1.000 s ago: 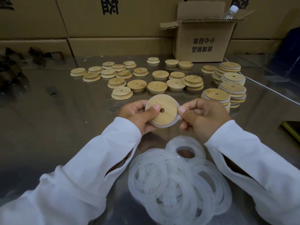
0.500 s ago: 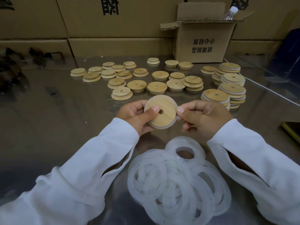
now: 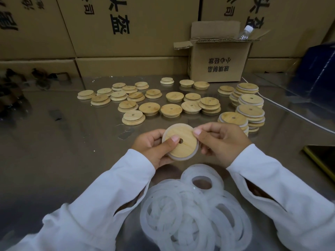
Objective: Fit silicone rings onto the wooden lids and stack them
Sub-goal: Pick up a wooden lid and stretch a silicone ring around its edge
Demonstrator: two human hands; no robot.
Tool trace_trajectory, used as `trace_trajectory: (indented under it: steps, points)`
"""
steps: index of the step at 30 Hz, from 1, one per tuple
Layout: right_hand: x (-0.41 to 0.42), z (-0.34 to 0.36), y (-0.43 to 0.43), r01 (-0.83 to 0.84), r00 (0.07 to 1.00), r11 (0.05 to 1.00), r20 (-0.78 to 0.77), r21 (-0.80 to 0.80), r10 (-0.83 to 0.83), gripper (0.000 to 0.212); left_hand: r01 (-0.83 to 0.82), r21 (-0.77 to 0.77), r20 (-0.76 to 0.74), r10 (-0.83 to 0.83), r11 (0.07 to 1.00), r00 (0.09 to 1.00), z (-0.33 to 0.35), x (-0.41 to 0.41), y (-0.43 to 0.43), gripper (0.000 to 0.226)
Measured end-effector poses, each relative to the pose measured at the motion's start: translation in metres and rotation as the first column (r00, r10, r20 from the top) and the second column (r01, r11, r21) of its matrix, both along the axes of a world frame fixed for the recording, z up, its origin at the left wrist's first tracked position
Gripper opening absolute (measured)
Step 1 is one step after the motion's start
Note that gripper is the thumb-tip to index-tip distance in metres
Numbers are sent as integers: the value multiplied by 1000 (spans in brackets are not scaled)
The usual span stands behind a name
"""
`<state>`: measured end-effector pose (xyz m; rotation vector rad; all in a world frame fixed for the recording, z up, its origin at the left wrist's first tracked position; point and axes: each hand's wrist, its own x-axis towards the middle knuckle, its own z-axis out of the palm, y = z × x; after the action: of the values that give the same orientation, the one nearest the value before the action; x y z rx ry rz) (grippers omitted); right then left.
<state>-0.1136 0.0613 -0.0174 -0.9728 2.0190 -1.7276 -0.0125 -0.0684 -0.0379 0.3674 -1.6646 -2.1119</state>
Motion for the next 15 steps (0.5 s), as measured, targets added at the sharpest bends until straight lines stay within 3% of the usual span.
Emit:
trace_trajectory:
  steps: [6, 9, 12, 15]
  points:
    - [-1, -2, 0, -52, 998, 998, -37, 23, 53, 4, -29, 6, -1, 29, 1000, 1000, 0, 0, 1, 12]
    - [-3, 2, 0, -54, 998, 998, -42, 35, 56, 4, -8, 37, -18, 9, 999, 1000, 3, 0, 3, 25]
    - [-16, 16, -1, 78, 997, 997, 9, -18, -78, 11, -23, 72, -23, 24, 997, 999, 4, -3, 5, 38]
    - [-56, 37, 6, 303, 946, 947, 154, -110, -285, 17, -52, 69, -11, 53, 996, 999, 2, -5, 3, 32]
